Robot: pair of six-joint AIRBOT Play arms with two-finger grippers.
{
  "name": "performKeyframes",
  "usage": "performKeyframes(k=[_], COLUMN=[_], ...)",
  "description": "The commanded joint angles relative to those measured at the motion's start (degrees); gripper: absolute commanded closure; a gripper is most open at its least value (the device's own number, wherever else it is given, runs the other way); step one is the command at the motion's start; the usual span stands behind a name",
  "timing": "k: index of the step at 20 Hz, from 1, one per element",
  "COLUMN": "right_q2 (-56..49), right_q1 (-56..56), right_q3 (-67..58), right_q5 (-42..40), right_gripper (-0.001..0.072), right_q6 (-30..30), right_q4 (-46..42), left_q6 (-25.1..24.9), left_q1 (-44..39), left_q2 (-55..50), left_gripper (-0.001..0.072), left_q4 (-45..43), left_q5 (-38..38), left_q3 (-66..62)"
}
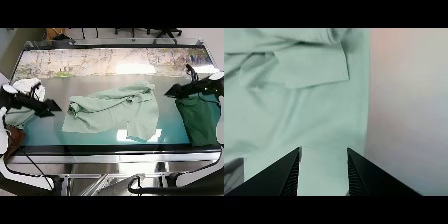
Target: Fold the shirts.
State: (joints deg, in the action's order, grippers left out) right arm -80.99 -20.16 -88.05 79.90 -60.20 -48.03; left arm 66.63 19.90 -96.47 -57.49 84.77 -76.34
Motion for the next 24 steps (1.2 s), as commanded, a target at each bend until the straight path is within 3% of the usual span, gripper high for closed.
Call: performKeyframes(k=[1,4,8,12,13,14,20,22,24], right_q2=[1.6,1.6,1.2,-1.8,-3.0,-4.2,-9.4,-9.5,-8.7], right_q1=[-1.1,-0.4,-0.1,0.5,0.6,0.8,5.0,6.8,7.4], right_q3=[7.0,8.0,8.0,8.0,8.0,8.0,8.0,7.8,4.6], right_q5=[-1.1,-3.3,-3.6,-4.8,-5.4,-6.3,-8.4,-4.8,2.5], right_gripper=[0.0366,0.0366,0.0366,0.0352,0.027,0.021,0.0224,0.0562,0.0696], right_q6=[1.0,1.5,1.5,1.9,1.9,1.9,2.4,5.7,7.3], right_q4=[-1.9,-1.9,-1.9,-1.9,-1.9,-1.9,-1.7,0.8,6.6], left_q6=[-4.3,-5.8,-10.3,-12.8,-12.9,-12.9,-12.7,-12.5,-12.6], left_q1=[1.5,1.3,1.3,1.3,1.3,1.3,1.4,1.4,1.4], left_q2=[3.2,3.2,3.2,3.2,3.2,3.2,3.2,3.4,6.1], left_gripper=[0.0019,0.0019,0.0022,0.0618,0.0694,0.0693,0.0694,0.0694,0.0696], left_q4=[-0.9,0.5,8.5,11.0,10.8,10.5,10.6,11.3,15.5], left_q5=[-5.0,-9.9,-9.5,-10.3,-10.3,-10.1,-10.0,-9.4,-7.5], left_q3=[13.8,18.0,20.9,20.7,20.0,19.4,18.6,18.5,18.4])
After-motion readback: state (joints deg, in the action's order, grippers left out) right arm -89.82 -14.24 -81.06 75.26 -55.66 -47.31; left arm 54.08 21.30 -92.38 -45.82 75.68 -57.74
